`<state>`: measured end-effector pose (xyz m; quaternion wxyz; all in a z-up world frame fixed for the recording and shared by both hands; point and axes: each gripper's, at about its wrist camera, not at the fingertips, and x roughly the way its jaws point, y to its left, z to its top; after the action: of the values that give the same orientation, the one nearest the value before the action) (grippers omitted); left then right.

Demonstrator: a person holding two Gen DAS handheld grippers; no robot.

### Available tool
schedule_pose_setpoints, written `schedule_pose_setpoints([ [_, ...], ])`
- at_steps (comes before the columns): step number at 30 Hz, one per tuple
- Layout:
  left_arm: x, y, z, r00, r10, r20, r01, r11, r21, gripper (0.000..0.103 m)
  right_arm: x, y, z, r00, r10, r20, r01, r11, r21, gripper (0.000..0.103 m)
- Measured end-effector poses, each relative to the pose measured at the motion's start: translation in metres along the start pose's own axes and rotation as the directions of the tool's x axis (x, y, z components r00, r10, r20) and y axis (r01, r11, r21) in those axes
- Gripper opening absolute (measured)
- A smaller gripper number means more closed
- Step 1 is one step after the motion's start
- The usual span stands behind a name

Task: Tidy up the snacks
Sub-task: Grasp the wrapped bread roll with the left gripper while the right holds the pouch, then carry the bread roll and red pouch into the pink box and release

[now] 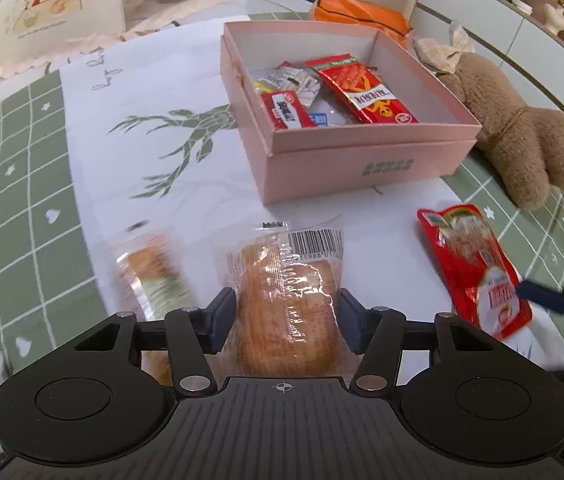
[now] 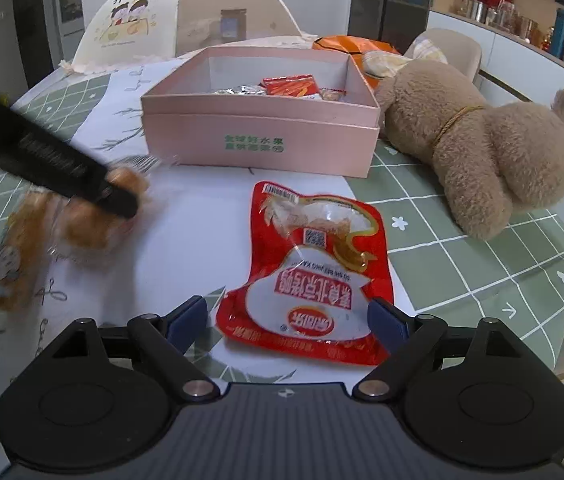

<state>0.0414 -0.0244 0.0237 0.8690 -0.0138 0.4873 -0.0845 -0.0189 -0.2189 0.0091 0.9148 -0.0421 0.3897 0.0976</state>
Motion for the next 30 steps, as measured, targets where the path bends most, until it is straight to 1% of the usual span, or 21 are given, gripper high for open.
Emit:
schedule_pose_setpoints([
  [4,-0.017,0.013,-0.023,0.999,-0.03,-0.02,0.03,1.0,-0.006,0.058,-0.008,-0.006,0.01,0.998,0.037,0.046,-0.039,0.998,0.044,0.088],
  [7,-0.028,0.021,-0.038,0.999,-0.038,-0.031,0.037,0.999,-0.027,0.058,-0.005,-0.01,0.019,0.998,0.009,0.068,-0.013,0.998,0.067,0.088],
  [10,-0.034,0.027,-0.047,0.998,-0.052,-0.031,0.051,0.997,-0.055,0.058,0.009,-0.017,0.025,0.999,-0.016,0.032,0.012,0.994,0.113,0.088],
  [12,-0.035,0.029,-0.049,0.998,-0.059,-0.031,0.057,0.997,-0.061,0.058,0.022,-0.021,0.027,1.0,0.007,-0.013,-0.005,0.988,0.154,0.088],
  [13,-0.035,0.029,-0.05,0.998,-0.059,-0.031,0.057,0.997,-0.059,0.058,0.027,-0.02,0.027,1.0,0.006,-0.023,-0.002,0.986,0.169,0.088],
  [14,-0.036,0.028,-0.05,0.998,-0.058,-0.033,0.056,0.997,-0.056,0.058,0.028,-0.018,0.027,1.0,-0.019,-0.015,0.022,0.985,0.17,0.089],
  [16,-0.036,0.027,-0.051,0.998,-0.056,-0.035,0.055,0.997,-0.05,0.059,0.028,-0.007,0.029,1.0,-0.002,-0.016,0.005,0.991,0.135,0.09],
  [17,-0.036,0.026,-0.052,0.998,-0.056,-0.035,0.054,0.997,-0.047,0.059,0.029,-0.002,0.03,1.0,0.019,-0.014,-0.017,0.994,0.112,0.089],
  [19,-0.035,0.026,-0.052,0.998,-0.056,-0.039,0.054,0.997,-0.048,0.06,0.027,0.009,0.03,0.995,0.095,-0.022,-0.093,0.993,0.069,0.089],
  [20,-0.034,0.027,-0.052,0.998,-0.057,-0.04,0.054,0.997,-0.051,0.06,0.025,0.013,0.028,0.993,0.115,-0.026,-0.113,0.992,0.055,0.089],
  [22,-0.033,0.027,-0.053,0.997,-0.058,-0.042,0.055,0.997,-0.055,0.062,0.022,0.016,0.026,0.993,0.115,-0.017,-0.114,0.993,0.04,0.089],
  [25,-0.031,0.027,-0.053,0.997,-0.057,-0.044,0.054,0.997,-0.055,0.063,0.019,0.012,0.023,0.997,0.071,0.014,-0.071,0.997,0.037,0.089],
  [26,-0.031,0.027,-0.053,0.997,-0.056,-0.044,0.053,0.997,-0.055,0.063,0.02,0.008,0.022,0.998,0.066,0.009,-0.066,0.997,0.043,0.089],
  [28,-0.03,0.027,-0.053,0.998,-0.056,-0.042,0.054,0.997,-0.058,0.063,0.026,-0.002,0.023,0.996,0.084,-0.021,-0.082,0.994,0.077,0.089],
  [30,-0.03,0.028,-0.054,0.997,-0.058,-0.041,0.056,0.997,-0.062,0.064,0.026,-0.009,0.022,0.994,0.11,-0.007,-0.108,0.989,0.103,0.092],
])
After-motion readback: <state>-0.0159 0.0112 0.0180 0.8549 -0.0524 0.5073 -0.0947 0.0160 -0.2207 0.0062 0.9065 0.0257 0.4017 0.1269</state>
